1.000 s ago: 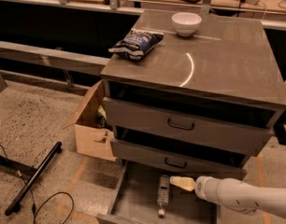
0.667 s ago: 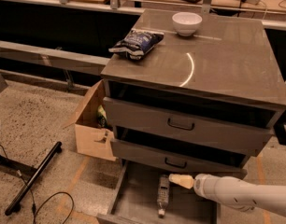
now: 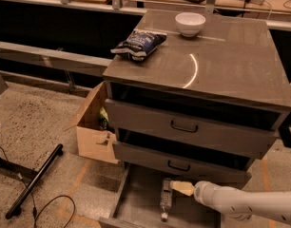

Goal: Pick blue plastic bottle from middle drawer and place on counter

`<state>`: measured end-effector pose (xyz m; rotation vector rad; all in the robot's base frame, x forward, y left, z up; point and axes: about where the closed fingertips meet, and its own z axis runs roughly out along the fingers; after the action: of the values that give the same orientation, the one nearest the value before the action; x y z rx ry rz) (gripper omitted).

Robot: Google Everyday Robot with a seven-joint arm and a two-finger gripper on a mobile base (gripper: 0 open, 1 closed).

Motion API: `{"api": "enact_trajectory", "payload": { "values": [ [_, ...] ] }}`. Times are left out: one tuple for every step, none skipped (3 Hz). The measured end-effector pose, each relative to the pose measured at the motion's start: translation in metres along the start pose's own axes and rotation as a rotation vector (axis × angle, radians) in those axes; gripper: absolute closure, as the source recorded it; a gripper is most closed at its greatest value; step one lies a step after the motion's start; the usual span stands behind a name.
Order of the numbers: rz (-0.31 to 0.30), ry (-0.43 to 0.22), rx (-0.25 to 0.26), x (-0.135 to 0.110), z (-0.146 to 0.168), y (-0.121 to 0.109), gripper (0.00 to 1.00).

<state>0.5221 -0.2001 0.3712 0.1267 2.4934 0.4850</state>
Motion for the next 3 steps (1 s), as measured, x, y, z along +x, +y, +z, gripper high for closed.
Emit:
{"api": "enact_trajectory", "payload": {
  "values": [
    [-0.029,-0.040,0.011,0.009,0.027,-0.006,0.00],
    [-0.041,-0.043,0.037,0.020,0.057,-0.016,0.00],
    [-0.059,0.019,0.106,0.035,0.073,-0.031,0.00]
  ]
}}
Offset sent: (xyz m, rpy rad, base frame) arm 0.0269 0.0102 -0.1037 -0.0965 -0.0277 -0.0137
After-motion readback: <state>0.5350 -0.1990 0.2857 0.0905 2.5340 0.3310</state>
